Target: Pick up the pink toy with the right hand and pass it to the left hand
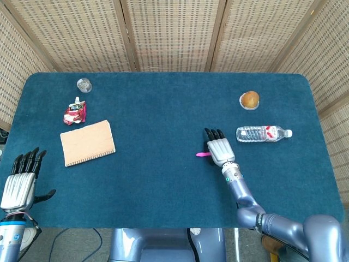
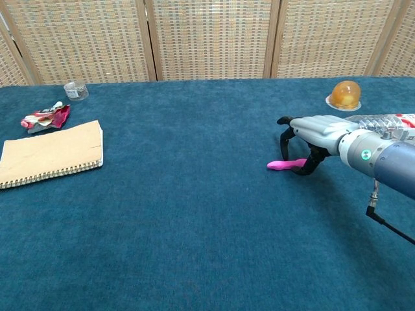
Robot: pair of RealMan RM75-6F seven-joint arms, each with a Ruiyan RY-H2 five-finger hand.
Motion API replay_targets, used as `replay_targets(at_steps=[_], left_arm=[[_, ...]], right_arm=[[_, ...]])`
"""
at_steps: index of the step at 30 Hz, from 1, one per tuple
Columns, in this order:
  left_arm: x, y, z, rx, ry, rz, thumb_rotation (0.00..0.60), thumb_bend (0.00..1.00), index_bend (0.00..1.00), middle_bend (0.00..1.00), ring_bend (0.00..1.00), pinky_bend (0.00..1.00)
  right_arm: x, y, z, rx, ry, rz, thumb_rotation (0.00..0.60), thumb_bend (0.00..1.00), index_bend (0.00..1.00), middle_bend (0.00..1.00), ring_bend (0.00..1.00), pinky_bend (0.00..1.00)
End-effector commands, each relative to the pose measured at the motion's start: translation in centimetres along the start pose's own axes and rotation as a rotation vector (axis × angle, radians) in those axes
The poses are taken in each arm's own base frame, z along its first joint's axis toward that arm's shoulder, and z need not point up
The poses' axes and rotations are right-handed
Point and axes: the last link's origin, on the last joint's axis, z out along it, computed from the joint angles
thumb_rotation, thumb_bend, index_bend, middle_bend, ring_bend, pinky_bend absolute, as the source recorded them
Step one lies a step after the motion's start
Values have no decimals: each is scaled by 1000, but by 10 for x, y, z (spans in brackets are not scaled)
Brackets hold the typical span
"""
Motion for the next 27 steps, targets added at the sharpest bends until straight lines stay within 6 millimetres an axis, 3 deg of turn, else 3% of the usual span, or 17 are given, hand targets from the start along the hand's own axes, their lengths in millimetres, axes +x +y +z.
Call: replay_targets(at_steps=[1,11,18,27], left_arm=[[0,0,0,1,-1,2,600,0,0,0,0,0],[-1,-1,1,5,-6,5,600,0,0,0,0,0],[-2,0,1,3,-7,8,600,0,0,0,0,0],[-3,1,3,-7,-15,15,600,0,0,0,0,0]], right_arm=[[-1,1,1,-6,2,6,600,501,519,0,0,0],[-4,5,2,-16,11,16,600,525,581,5,0,0],[-3,6,2,-21,11,21,600,569,645,78,0,0],[17,-4,-3,2,36,140,600,570,659,108,0,0]])
